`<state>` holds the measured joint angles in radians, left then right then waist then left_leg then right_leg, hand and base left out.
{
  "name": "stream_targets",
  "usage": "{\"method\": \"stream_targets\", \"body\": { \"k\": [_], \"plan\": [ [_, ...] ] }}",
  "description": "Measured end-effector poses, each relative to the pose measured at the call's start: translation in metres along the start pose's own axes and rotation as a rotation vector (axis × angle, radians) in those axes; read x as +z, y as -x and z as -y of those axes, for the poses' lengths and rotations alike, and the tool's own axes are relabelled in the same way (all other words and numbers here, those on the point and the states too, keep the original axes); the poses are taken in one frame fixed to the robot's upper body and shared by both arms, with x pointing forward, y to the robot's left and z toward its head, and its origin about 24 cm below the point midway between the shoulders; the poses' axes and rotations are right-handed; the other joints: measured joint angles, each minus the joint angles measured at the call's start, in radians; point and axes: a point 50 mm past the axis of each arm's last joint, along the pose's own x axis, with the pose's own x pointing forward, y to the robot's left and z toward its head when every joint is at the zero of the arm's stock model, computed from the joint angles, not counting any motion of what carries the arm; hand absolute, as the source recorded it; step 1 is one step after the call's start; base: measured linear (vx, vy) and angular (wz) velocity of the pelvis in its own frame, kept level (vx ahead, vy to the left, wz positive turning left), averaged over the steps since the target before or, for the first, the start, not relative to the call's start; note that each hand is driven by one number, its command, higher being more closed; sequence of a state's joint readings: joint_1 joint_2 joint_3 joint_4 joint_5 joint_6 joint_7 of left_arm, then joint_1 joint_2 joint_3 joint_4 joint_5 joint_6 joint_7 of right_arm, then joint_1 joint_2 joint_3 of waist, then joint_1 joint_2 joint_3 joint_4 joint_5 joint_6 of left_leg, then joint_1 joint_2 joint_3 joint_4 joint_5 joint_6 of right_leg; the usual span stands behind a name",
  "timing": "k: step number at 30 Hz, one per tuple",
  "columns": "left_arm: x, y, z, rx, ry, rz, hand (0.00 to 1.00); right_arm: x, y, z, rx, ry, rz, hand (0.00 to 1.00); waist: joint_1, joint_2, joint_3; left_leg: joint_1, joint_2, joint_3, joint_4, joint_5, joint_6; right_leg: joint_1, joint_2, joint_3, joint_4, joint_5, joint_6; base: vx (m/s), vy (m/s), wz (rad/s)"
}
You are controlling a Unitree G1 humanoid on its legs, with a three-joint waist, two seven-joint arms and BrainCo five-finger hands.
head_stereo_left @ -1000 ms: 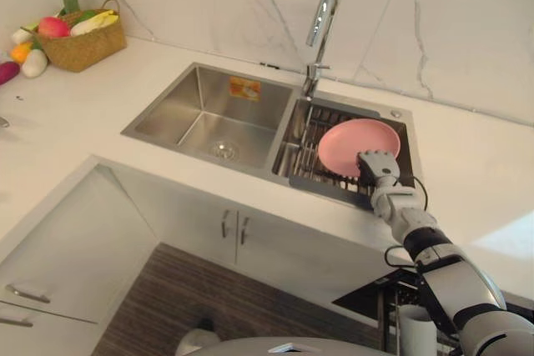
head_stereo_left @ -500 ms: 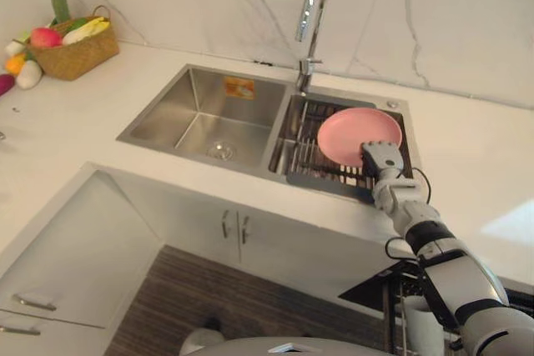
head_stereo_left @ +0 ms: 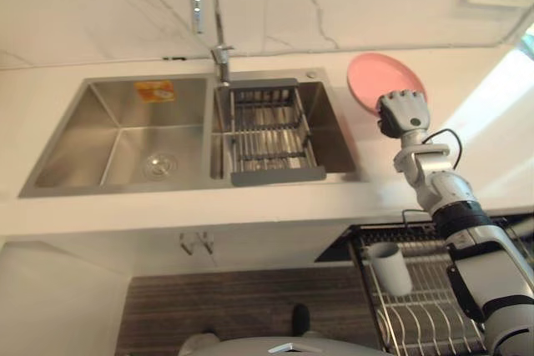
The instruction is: Walk over to the sink, pick up the cup, carry it to the dishwasher, place the cup inside the dishwasher, then close the dishwasher door
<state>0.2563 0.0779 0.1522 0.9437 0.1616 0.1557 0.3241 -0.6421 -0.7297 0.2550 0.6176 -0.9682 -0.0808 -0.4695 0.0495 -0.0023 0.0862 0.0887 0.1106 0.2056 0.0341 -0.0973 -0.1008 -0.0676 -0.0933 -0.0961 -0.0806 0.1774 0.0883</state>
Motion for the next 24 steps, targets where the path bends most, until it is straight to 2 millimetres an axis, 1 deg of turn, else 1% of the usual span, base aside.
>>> {"method": "stream_targets", "body": {
  "k": [1,5,7,8,10,11,12,13,14,16,19,20,21,23,24],
  "plan": [
    [0.001,0.0,-0.001,-0.002,-0.001,0.003,0.0,-0.004,0.003,0.003,-0.016,-0.006,-0.006,1.0,-0.006,-0.008,0.002,0.001,-0.002,0.013,0.014,-0.014,0.002,-0.005,0.001,0.017,0.0,0.007,0.002,-0.01,0.023,-0.41],
    [0.0,0.0,0.0,-0.01,-0.013,-0.008,0.0,-0.015,0.015,0.012,-0.042,-0.002,-0.007,1.0,-0.025,-0.024,-0.002,0.002,-0.019,0.02,0.066,-0.061,0.014,-0.018,-0.004,0.072,0.0,0.023,0.01,-0.03,0.035,-0.52],
    [0.001,-0.001,-0.002,-0.017,-0.043,0.001,0.0,-0.025,0.023,0.015,-0.051,0.0,-0.035,1.0,-0.041,-0.041,0.002,0.0,-0.029,0.028,0.11,-0.093,0.02,-0.024,-0.008,0.107,0.0,0.032,0.014,-0.07,0.046,-0.51],
    [0.001,-0.001,-0.003,-0.019,-0.051,0.003,0.0,-0.028,0.026,0.016,-0.053,-0.002,-0.047,1.0,-0.044,-0.046,0.002,-0.001,-0.029,0.036,0.122,-0.102,0.022,-0.025,-0.008,0.114,0.0,0.033,0.014,-0.09,0.053,-0.43],
    [-0.002,-0.003,-0.009,-0.009,-0.066,-0.006,0.0,-0.036,0.037,0.02,-0.069,-0.004,-0.071,1.0,-0.06,-0.067,-0.002,-0.006,-0.034,0.044,0.16,-0.138,0.019,-0.034,-0.008,0.134,-0.007,0.015,0.007,-0.13,0.057,-0.43],
    [-0.002,-0.003,-0.01,-0.007,-0.069,-0.009,0.0,-0.038,0.04,0.022,-0.077,-0.012,-0.079,1.0,-0.063,-0.071,-0.002,-0.005,-0.036,0.044,0.167,-0.145,0.019,-0.035,-0.008,0.134,-0.007,0.013,0.002,-0.1,0.053,-0.48],
    [-0.005,-0.003,-0.011,-0.005,-0.073,-0.018,0.0,-0.042,0.047,0.025,-0.083,-0.017,-0.091,1.0,-0.067,-0.078,-0.007,-0.005,-0.039,0.045,0.18,-0.158,0.024,-0.039,-0.007,0.132,-0.006,0.013,-0.011,-0.03,0.045,-0.5],
    [-0.007,-0.003,-0.011,-0.013,-0.075,-0.026,0.0,-0.047,0.052,0.027,-0.089,-0.016,-0.107,1.0,-0.074,-0.082,-0.011,-0.007,-0.041,0.045,0.197,-0.172,0.031,-0.041,-0.006,0.127,-0.003,0.014,-0.031,-0.02,0.053,-0.5],
    [-0.008,-0.003,-0.011,-0.014,-0.077,-0.028,0.0,-0.049,0.055,0.027,-0.089,-0.015,-0.118,1.0,-0.079,-0.084,-0.015,-0.009,-0.042,0.047,0.204,-0.177,0.034,-0.042,-0.006,0.121,-0.001,0.017,-0.039,0.01,0.046,-0.42],
    [-0.009,-0.004,-0.015,-0.006,-0.11,-0.026,0.0,-0.059,0.064,0.029,-0.091,-0.023,-0.162,1.0,-0.093,-0.086,-0.021,-0.015,-0.037,0.07,0.242,-0.198,0.046,-0.05,-0.007,0.104,0.005,0.035,-0.071,0.0,0.045,-0.4],
    [-0.011,-0.005,-0.02,0.003,-0.135,-0.038,0.0,-0.061,0.068,0.028,-0.083,-0.028,-0.17,1.0,-0.105,-0.085,-0.022,-0.004,-0.028,0.103,0.268,-0.218,0.05,-0.069,-0.007,0.055,0.031,0.035,-0.093,-0.01,0.034,-0.48],
    [-0.013,-0.005,-0.021,0.003,-0.138,-0.043,0.0,-0.061,0.069,0.027,-0.079,-0.032,-0.171,1.0,-0.107,-0.081,-0.024,0.005,-0.024,0.113,0.269,-0.224,0.05,-0.075,-0.008,0.016,0.046,0.032,-0.122,0.01,0.019,-0.62],
    [-0.014,-0.005,-0.022,0.002,-0.139,-0.049,0.0,-0.061,0.069,0.027,-0.079,-0.039,-0.17,1.0,-0.105,-0.08,-0.024,0.017,-0.022,0.119,0.268,-0.229,0.05,-0.078,-0.009,-0.015,0.059,0.029,-0.139,0.03,0.012,-0.81],
    [-0.018,-0.005,-0.023,-0.002,-0.151,-0.092,0.0,-0.06,0.073,0.026,-0.066,-0.046,-0.153,1.0,-0.098,-0.08,-0.024,0.047,-0.021,0.121,0.262,-0.241,0.048,-0.093,-0.017,-0.087,0.096,0.021,-0.139,0.04,-0.003,-0.82],
    [-0.02,-0.004,-0.023,-0.005,-0.154,-0.108,0.0,-0.059,0.074,0.026,-0.056,-0.047,-0.151,1.0,-0.096,-0.079,-0.024,0.051,-0.021,0.121,0.257,-0.245,0.049,-0.097,-0.019,-0.102,0.108,0.014,-0.139,0.0,-0.008,-0.83]
  ]
}}
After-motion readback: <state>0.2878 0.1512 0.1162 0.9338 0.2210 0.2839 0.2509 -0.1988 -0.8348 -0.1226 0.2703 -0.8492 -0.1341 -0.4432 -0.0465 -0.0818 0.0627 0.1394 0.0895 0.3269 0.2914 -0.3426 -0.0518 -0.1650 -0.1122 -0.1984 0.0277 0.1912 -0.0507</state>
